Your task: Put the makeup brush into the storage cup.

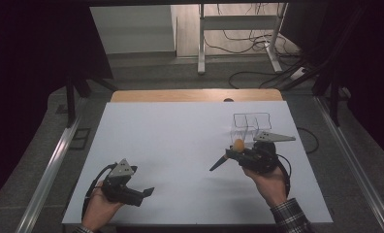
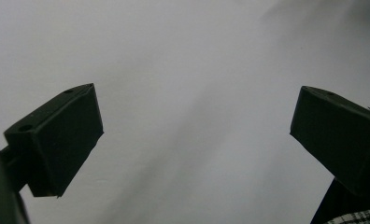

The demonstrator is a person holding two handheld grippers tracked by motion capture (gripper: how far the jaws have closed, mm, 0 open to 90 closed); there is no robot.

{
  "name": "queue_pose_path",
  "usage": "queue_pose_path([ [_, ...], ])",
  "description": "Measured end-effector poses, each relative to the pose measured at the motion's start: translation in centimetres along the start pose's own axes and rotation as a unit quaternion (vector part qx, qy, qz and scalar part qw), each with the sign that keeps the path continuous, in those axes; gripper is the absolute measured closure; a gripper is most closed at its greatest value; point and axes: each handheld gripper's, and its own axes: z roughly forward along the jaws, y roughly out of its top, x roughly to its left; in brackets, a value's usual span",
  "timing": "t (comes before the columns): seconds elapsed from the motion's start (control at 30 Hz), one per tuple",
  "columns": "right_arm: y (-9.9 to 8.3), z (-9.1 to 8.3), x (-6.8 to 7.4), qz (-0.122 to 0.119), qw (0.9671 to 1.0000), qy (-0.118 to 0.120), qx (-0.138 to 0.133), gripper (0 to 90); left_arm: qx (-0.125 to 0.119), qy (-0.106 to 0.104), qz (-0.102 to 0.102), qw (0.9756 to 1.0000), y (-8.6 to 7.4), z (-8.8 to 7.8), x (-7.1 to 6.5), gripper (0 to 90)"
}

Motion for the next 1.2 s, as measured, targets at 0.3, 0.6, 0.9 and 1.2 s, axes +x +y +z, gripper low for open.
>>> queue_pose_path([
  [0.3, 0.0, -0.5, -0.6, -0.002, 0.9999, -0.011, -0.005, 71.3, -0.004, 0.016, -0.003, 0.9999, -0.6, -0.4, 0.4, 1.9],
  [0.6, 0.0, -1.3, -1.3, 0.002, 0.9997, -0.023, -0.011, 71.3, -0.005, 0.03, -0.006, 0.9995, -1.2, -0.9, 0.8, 2.1],
  [0.9, -0.1, -2.1, -2.1, 0.004, 0.9992, -0.037, -0.015, 71.3, -0.001, 0.035, -0.011, 0.9993, -1.6, -1.2, 1.0, 2.2],
  [1.2, 0.1, -2.8, -2.9, 0.009, 0.9986, -0.048, -0.021, 71.3, 0.002, 0.037, -0.015, 0.9992, -1.9, -1.3, 1.3, 2.2],
])
